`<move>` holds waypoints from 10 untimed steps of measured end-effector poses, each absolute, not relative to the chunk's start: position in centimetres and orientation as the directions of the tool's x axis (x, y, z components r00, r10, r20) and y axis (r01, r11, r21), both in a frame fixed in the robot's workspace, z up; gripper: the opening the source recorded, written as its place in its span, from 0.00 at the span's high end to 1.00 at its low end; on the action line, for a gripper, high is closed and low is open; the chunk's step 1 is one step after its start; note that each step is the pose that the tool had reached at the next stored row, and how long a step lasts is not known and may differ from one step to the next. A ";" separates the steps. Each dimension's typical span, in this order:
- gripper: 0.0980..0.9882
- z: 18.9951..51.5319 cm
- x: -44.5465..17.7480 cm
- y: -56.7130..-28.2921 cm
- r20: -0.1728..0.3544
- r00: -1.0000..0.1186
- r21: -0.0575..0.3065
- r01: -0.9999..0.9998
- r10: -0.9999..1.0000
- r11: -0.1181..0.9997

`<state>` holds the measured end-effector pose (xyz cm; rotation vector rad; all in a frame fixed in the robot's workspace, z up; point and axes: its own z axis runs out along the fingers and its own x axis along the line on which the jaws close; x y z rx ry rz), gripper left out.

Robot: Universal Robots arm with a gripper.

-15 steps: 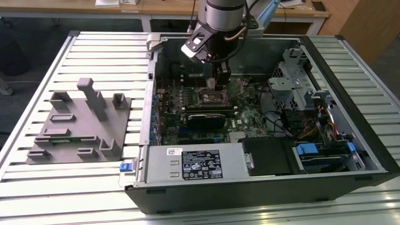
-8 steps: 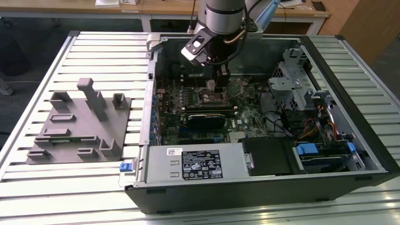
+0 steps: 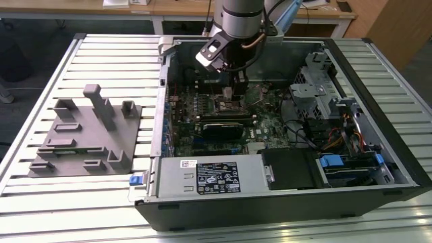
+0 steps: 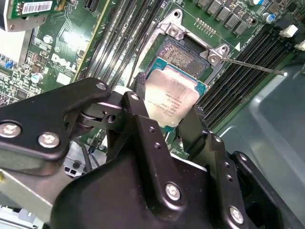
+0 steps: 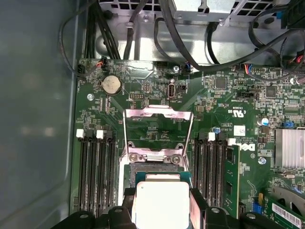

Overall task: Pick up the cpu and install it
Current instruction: 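Place the cpu into insertion slot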

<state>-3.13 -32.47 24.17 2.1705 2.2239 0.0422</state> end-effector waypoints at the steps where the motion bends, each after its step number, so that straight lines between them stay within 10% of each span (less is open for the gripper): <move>1: 0.52 24.1 -3.1 -32.5 -0.005 -0.024 0.043 0.999 1.000 0.024; 10: 0.52 23.4 -3.1 -32.4 -0.005 -0.024 0.043 0.999 1.000 0.024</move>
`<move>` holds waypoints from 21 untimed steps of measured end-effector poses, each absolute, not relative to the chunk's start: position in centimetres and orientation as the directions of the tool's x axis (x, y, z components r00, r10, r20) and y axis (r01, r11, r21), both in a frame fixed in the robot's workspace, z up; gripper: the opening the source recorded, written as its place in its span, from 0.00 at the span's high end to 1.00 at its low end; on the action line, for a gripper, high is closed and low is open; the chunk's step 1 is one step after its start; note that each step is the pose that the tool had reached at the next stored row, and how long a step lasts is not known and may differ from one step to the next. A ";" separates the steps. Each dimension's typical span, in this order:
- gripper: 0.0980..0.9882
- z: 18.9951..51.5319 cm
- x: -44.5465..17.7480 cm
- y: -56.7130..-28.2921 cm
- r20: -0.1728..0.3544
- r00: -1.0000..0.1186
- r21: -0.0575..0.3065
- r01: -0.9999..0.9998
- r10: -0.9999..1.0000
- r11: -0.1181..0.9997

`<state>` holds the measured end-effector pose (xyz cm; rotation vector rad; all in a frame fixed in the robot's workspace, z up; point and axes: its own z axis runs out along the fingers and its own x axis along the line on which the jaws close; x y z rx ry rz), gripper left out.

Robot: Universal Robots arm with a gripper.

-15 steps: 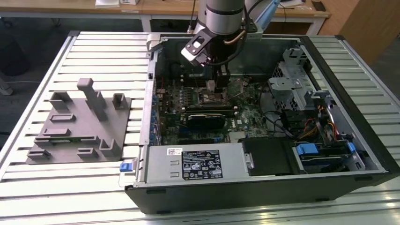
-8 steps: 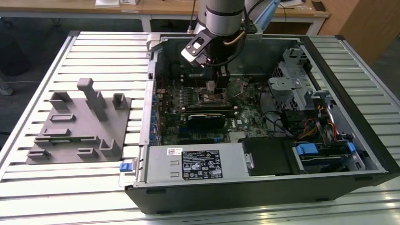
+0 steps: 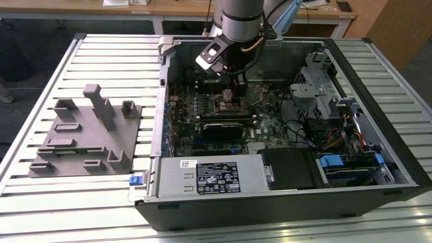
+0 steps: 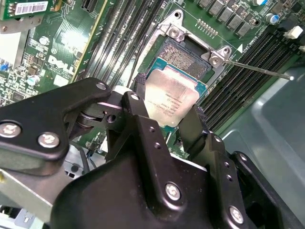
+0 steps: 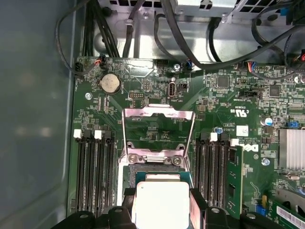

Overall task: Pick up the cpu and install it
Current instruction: 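Place the cpu into insertion slot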

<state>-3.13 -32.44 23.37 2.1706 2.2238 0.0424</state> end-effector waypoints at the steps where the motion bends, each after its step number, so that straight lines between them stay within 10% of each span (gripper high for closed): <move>1: 0.52 23.3 -3.1 -32.4 -0.005 -0.024 0.043 0.999 1.000 0.024; 21: 0.52 22.2 -3.2 -32.3 -0.005 -0.024 0.045 0.999 1.000 0.024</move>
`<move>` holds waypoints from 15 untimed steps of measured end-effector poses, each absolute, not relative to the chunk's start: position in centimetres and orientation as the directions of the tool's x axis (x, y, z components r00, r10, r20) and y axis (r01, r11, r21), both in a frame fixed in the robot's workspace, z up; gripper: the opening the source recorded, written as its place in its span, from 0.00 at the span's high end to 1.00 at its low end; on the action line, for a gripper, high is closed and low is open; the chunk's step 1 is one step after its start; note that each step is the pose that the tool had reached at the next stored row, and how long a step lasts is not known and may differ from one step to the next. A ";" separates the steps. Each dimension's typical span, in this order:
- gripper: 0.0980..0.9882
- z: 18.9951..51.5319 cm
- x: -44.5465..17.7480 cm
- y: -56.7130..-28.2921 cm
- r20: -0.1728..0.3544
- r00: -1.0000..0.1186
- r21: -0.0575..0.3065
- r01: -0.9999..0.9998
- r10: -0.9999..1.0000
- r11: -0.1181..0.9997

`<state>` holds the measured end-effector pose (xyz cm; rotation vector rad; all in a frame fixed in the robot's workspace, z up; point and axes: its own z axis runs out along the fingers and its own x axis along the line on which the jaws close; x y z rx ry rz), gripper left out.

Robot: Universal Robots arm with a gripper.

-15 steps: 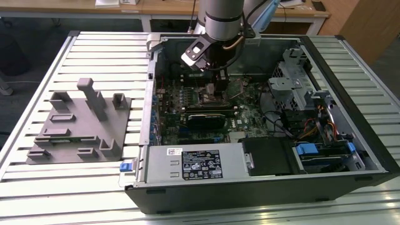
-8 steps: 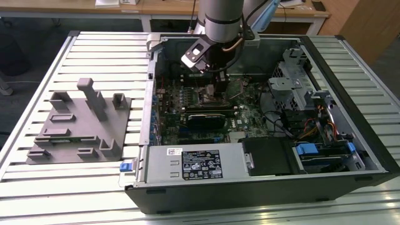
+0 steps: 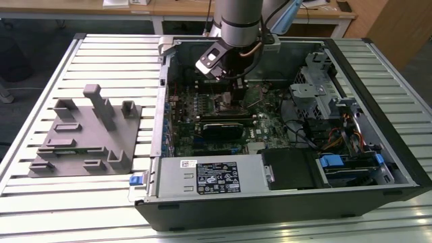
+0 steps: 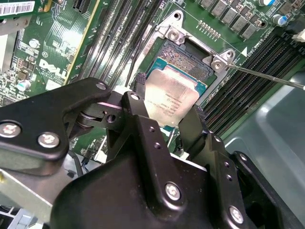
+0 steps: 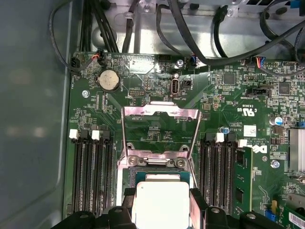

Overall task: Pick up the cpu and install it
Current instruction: 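Place the cpu into insertion slot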

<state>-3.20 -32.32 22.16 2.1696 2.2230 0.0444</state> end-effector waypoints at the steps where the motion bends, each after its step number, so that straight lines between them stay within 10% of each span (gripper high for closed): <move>1: 0.52 22.1 -3.2 -32.3 -0.005 -0.024 0.045 0.999 1.000 0.024; 15: 0.52 21.2 -3.3 -32.3 -0.005 -0.024 0.045 0.999 1.000 0.024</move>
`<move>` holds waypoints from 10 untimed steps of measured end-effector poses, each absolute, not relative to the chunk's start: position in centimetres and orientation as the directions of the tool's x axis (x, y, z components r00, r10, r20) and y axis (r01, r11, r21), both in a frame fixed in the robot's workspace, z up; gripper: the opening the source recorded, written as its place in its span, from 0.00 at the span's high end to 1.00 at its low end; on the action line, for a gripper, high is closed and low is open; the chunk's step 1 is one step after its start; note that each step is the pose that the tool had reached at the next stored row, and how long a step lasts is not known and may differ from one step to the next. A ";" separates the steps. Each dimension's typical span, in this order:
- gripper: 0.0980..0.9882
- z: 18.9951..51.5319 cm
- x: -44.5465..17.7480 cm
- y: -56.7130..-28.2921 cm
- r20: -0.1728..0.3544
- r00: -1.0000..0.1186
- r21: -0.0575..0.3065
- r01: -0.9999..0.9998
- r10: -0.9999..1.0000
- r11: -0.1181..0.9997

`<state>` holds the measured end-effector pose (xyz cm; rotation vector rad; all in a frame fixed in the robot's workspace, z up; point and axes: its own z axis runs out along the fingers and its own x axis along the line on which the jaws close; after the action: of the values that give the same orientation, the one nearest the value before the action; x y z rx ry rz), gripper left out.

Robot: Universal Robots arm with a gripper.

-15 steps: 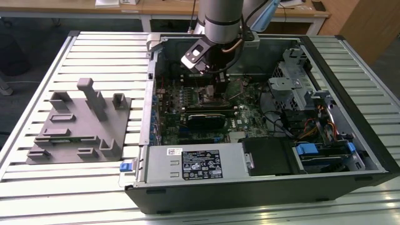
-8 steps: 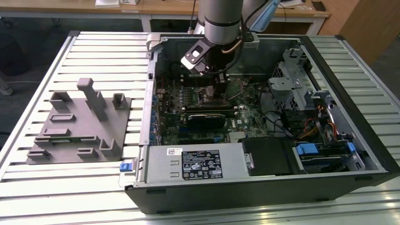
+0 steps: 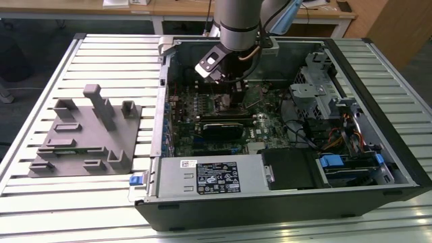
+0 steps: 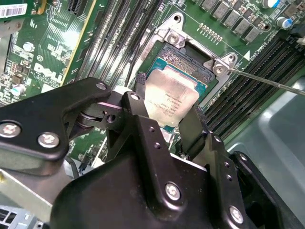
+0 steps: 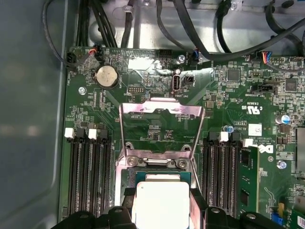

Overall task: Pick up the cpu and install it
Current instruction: 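Place the cpu into insertion slot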

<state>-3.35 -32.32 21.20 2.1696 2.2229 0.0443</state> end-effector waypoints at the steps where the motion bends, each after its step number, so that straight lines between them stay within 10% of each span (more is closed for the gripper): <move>1: 0.52 21.0 -3.4 -32.3 -0.005 -0.024 0.045 0.999 1.000 0.024; 10: 0.52 20.2 -3.8 -32.3 -0.005 -0.019 0.045 0.999 1.000 0.019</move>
<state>-3.79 -32.32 20.22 2.1755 2.2171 0.0442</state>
